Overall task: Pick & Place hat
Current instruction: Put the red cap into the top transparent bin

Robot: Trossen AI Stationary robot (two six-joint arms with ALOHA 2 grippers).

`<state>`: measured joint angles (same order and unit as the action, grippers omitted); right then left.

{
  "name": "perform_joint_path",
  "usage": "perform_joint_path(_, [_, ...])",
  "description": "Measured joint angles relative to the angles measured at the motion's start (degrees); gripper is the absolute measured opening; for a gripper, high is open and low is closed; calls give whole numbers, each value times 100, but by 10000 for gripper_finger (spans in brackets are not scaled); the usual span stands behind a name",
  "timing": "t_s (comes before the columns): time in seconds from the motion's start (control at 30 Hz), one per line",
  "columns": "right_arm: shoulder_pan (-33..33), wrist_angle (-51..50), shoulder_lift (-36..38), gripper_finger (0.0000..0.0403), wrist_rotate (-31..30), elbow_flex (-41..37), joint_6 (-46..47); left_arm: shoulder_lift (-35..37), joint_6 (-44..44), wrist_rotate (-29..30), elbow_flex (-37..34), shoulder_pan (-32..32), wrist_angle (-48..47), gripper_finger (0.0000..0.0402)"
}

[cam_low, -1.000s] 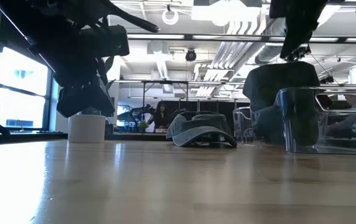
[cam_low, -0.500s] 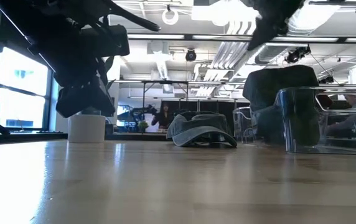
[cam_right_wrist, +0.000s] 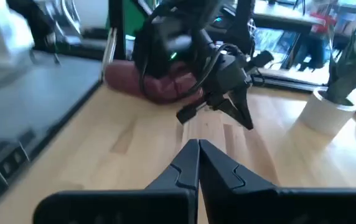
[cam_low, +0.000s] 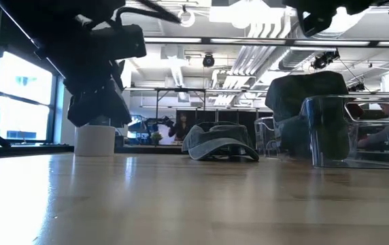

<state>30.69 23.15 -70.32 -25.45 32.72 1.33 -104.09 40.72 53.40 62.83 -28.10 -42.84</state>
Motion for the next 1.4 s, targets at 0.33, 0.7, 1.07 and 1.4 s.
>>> perform_joint_path(0.33, [313,-46,-103,6,-565,100,-419,3,-1410,-1379,301,128,81,4])
perform_joint_path(0.7, [311,-294,-83,7,-508,102,-403,150,-456,-4646,1091,-43,-4054,108])
perform_joint_path(1.07, [311,-323,-83,8,-115,102,-374,472,586,-6616,-196,-920,-1637,185])
perform_joint_path(1.4, [296,-231,-22,4,-149,102,-584,468,-415,-2456,615,-303,332,149])
